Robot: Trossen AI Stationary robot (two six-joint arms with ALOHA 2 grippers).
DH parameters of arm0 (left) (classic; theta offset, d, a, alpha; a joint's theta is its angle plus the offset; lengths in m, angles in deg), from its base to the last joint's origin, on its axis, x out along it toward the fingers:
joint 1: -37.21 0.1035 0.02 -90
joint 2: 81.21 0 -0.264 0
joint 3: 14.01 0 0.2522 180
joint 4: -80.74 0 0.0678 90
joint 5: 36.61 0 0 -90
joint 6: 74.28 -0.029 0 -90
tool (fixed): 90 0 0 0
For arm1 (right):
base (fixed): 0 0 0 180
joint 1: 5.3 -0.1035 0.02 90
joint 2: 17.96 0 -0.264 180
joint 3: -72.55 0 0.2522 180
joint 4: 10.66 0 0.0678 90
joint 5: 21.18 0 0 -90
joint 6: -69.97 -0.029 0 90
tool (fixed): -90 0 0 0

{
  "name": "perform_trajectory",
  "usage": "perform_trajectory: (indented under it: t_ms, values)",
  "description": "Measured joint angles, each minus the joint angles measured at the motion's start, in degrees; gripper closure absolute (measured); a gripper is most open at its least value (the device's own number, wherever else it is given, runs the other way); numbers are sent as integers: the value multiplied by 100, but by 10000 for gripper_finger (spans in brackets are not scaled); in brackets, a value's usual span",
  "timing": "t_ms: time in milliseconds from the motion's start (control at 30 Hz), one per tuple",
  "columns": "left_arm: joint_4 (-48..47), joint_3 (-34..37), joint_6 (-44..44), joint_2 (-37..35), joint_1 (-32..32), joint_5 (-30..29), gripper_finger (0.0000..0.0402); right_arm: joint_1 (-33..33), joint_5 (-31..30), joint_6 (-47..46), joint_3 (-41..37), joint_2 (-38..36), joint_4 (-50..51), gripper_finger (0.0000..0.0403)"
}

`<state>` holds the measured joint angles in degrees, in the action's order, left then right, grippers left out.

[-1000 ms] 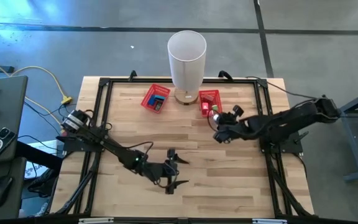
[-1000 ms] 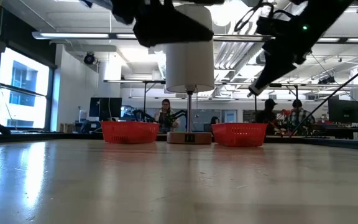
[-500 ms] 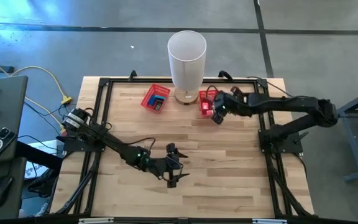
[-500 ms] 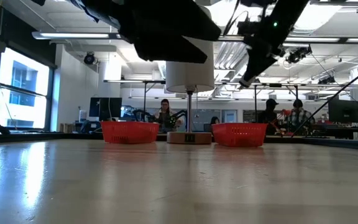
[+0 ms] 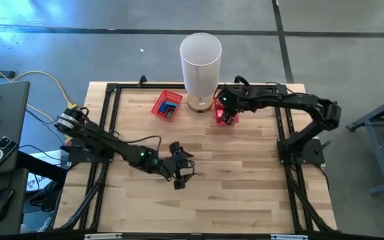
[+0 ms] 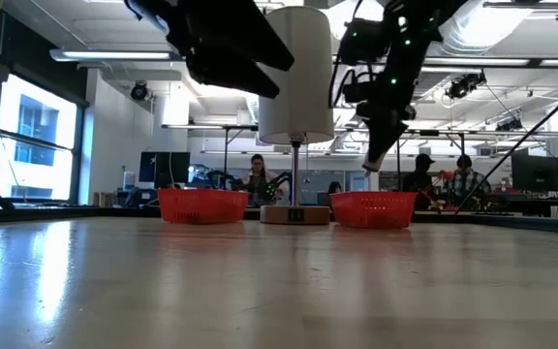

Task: Sort adapters and digital timers
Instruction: Put the white charger adapter into the right red bin

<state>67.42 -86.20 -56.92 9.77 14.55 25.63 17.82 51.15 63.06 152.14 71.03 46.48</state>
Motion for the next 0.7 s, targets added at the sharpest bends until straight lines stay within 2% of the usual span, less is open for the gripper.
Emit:
perform_trajectory:
  t_ms: [100, 267, 700]
  values:
    - [20, 3, 13, -9, -5, 23, 56, 37, 269, 57, 292, 305, 119, 284]
    - [-4, 3, -54, -9, -37, 26, 56, 10, 319, -11, 473, 672, 216, 284]
    - [-3, 3, -666, -9, 52, 19, 56, -147, -81, -341, 473, 1276, 144, 284]
